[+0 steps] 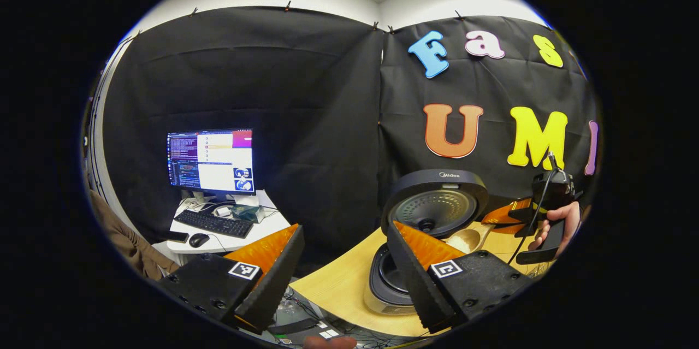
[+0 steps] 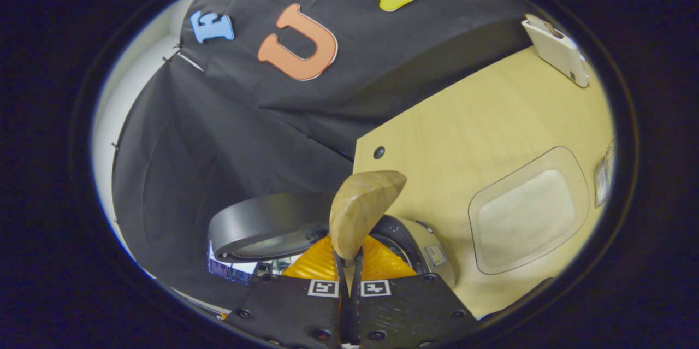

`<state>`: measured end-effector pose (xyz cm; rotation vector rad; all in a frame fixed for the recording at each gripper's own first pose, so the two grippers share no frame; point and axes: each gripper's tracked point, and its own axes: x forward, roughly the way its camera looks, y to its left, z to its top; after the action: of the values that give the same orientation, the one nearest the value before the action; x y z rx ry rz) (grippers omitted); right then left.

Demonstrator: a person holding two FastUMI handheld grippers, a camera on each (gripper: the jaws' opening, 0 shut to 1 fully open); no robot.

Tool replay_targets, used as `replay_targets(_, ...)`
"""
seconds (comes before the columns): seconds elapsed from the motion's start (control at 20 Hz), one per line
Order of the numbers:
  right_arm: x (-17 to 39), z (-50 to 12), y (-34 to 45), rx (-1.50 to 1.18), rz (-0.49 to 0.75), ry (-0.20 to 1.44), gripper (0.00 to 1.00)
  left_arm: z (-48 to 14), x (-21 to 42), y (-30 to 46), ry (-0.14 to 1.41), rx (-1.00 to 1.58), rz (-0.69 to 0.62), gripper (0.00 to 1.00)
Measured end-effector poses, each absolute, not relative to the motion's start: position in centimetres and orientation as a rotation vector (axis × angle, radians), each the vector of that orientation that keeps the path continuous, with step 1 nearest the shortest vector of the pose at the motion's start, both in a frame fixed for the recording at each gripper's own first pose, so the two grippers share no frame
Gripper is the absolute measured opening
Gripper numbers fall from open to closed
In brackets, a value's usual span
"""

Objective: Close the left gripper, press the button to open the rice cooker; take a wooden spoon from the chopstick holder with the right hand, scoop a spoonful of rice and pour it into the rice cooker, then put the wooden spoon back into the chopstick holder.

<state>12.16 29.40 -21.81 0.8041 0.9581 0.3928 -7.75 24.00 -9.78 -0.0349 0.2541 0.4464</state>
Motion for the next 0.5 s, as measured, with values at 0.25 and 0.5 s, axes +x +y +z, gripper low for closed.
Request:
replay_targets(0.25,11.5,-22.0,30.3,0.670,0.396,0.914,0.00,-10.5,-8.7,24.6,0.253,-0.055,0.470,0.98)
replay_targets(0.5,11.0,-22.1,31.0,0.561,0.425,0.855,0.00,-10.7,-9.6,25.0,0.254,-0.056,0.481,0.98)
